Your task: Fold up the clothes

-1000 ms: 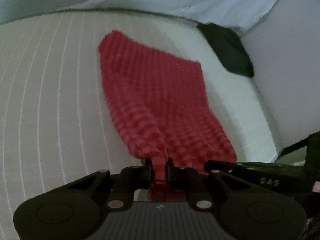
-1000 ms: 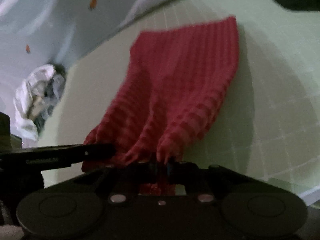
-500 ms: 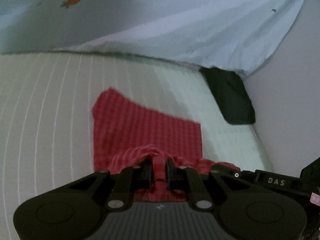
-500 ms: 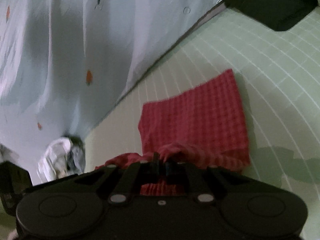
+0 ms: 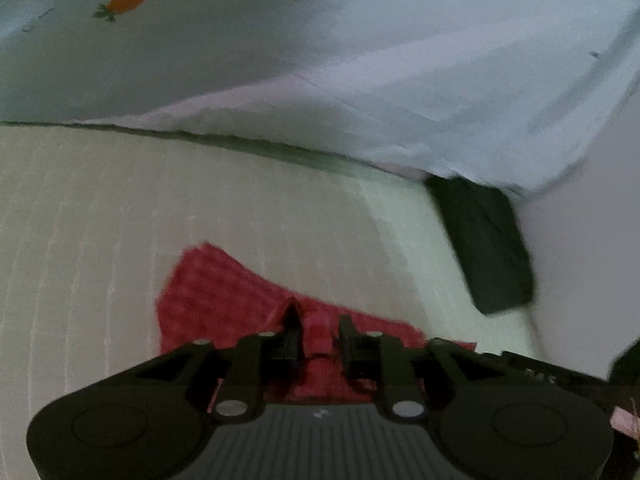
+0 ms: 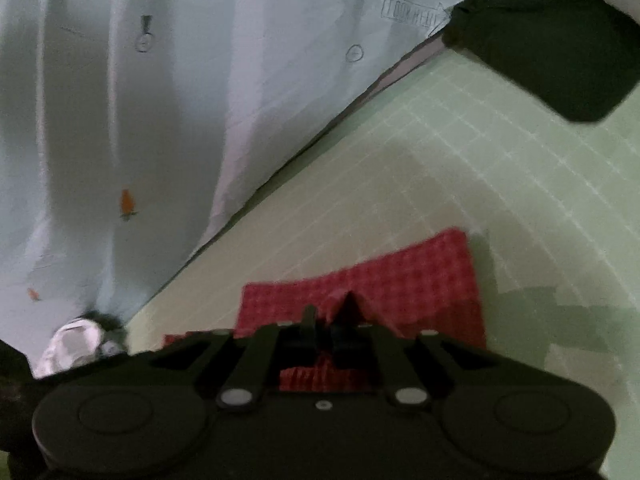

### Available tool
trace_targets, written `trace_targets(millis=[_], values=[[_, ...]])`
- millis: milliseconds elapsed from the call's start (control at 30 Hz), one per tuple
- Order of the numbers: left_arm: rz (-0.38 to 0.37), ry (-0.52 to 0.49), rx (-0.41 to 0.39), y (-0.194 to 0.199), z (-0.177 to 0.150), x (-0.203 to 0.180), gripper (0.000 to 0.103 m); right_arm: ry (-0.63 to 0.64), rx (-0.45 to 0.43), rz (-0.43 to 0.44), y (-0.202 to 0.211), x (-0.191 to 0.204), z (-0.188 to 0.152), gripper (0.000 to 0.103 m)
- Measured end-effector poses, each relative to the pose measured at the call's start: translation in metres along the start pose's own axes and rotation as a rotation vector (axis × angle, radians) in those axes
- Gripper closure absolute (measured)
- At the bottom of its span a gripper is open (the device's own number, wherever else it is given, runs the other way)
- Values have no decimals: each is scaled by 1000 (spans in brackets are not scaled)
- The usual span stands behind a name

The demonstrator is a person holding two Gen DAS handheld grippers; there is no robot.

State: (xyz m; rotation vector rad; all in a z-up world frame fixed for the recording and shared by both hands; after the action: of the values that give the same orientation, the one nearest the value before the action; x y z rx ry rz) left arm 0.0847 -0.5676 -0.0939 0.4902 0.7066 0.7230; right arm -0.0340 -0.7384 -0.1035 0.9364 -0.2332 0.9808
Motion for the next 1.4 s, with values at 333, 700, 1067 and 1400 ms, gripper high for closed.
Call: trace_targets(millis=[333, 700, 1067, 1400], values=[[174, 59, -54, 17, -11, 50, 38, 185, -59, -158, -10, -5, -3, 41], [258, -17, 118, 32, -81, 71, 38, 427, 26, -254, -1, -2, -86, 27], [253, -68, 155, 9, -71, 72, 35, 816, 80, -289, -34, 24, -108, 20], [263, -57, 136, -18, -50, 78, 30, 453, -76, -379, -63, -7, -18, 21]])
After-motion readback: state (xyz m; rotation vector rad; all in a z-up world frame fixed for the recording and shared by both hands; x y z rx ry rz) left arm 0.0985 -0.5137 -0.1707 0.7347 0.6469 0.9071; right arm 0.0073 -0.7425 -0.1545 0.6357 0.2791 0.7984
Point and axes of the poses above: each gripper's, at about its wrist camera, not at the fingertips, and y roughly against the way its jaws point, x to its left, z to its top, the point moved 4 cm from there along -y, roughly the way its jaws point, and after that the axes turned 10 degrees about -x, right-handed, at the moved point
